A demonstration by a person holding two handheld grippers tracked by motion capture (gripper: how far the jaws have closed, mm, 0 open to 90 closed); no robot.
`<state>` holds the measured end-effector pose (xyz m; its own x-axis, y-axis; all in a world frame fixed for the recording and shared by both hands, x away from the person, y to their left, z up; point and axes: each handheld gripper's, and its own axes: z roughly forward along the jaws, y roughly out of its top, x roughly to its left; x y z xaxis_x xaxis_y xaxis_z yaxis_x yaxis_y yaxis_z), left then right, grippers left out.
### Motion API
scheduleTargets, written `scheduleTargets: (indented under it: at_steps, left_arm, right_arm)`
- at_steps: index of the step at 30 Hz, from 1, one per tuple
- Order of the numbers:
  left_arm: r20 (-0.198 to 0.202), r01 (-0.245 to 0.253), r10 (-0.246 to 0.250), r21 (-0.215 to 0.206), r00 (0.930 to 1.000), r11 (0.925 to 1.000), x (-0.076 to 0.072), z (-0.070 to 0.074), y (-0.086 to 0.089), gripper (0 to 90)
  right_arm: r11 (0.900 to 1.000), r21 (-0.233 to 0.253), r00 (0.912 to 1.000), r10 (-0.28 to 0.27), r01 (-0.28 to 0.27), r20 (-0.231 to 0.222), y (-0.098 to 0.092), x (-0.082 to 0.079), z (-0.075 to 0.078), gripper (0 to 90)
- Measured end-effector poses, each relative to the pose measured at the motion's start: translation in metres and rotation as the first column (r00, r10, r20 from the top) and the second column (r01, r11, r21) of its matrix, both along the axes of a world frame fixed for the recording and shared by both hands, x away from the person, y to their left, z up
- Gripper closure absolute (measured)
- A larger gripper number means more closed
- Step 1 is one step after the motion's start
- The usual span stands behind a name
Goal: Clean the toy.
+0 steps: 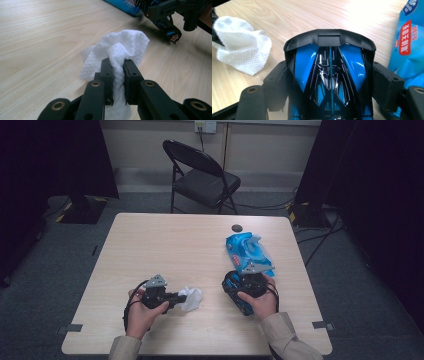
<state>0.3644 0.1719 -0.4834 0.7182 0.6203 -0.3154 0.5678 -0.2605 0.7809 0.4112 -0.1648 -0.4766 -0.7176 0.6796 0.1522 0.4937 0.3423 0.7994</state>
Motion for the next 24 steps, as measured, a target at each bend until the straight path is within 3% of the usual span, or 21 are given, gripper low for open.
scheduleTargets:
  at_steps: [24]
  left_arm:
    - [-0.004, 0.009, -0.009, 0.002, 1.0, 1.0, 0.011, -0.003, -0.021, 79.6]
  right_arm:
    - [0.997, -0.071, 1.0, -0.001, 0.001, -0.009, 0.003, 0.006, -0.012, 25.5]
